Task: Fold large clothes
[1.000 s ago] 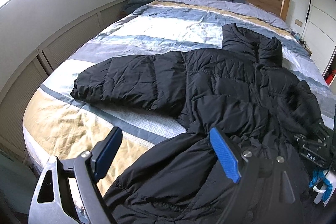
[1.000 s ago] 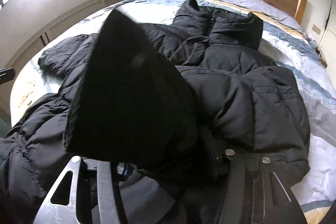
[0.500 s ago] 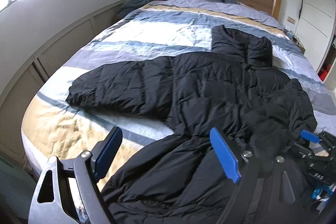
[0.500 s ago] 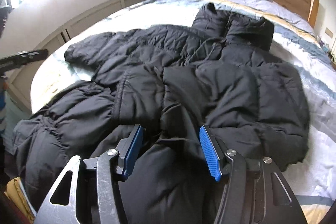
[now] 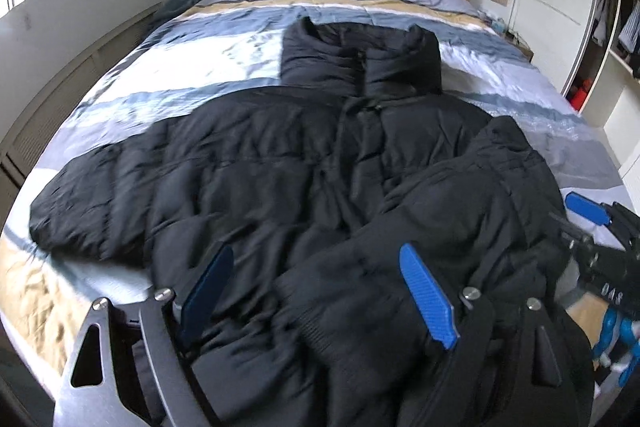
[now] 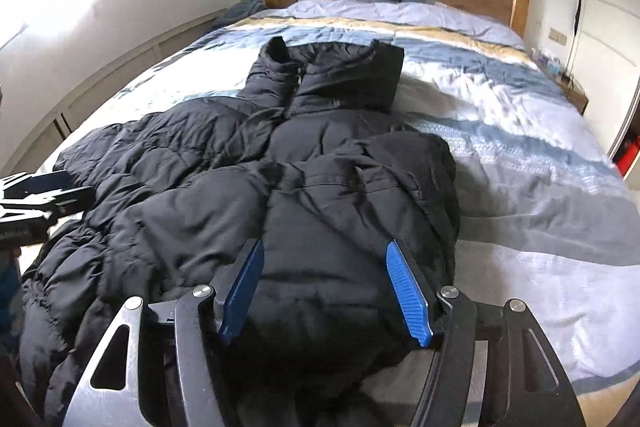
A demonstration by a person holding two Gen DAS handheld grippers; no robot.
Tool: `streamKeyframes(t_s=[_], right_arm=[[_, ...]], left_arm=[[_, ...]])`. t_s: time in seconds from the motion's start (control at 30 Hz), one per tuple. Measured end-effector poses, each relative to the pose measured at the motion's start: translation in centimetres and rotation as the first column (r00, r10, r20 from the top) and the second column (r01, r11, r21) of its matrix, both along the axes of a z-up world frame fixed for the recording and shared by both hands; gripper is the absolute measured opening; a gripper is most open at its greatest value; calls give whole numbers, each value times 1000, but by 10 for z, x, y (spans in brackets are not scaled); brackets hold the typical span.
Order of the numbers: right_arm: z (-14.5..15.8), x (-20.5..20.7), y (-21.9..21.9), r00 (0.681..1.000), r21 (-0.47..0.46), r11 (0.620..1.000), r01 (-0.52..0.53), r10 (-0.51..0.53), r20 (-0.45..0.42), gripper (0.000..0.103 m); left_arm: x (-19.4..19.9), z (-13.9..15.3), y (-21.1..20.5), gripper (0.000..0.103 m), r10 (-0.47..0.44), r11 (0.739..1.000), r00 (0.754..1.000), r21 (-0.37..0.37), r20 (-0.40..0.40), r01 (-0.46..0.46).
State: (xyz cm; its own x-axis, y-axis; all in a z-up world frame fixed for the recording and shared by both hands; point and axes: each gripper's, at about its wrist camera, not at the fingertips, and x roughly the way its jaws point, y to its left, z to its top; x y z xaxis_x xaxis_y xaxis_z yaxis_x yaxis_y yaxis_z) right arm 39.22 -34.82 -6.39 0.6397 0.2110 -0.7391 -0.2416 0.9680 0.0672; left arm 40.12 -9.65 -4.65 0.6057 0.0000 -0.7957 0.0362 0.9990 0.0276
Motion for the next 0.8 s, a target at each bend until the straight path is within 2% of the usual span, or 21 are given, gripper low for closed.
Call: streamKeyframes(t_s=[0.1, 0.17, 0.3, 0.57, 0.8], right_arm=[[-22, 12, 0, 999, 10, 1000, -9, 9, -35, 64], [-35, 14, -5, 998, 34, 999, 4, -2, -58, 69], [-41, 6, -9, 997, 40, 998, 44, -41, -67, 71], [-9, -33, 4, 989, -180, 972, 149, -150, 6, 73], [12, -70, 8, 991, -332, 936, 121, -136, -21, 73]], left_arm=[[18, -26, -16, 86, 9, 999, 999, 53, -42, -7], [22, -43, -17, 86, 19, 997, 997, 79, -72, -13], [21, -59, -10, 86, 34, 996, 994, 86, -106, -25], [6, -49, 0, 86, 55, 996, 994, 73, -95, -48], [-12, -32, 17, 86, 64, 997, 995, 52, -80, -60]])
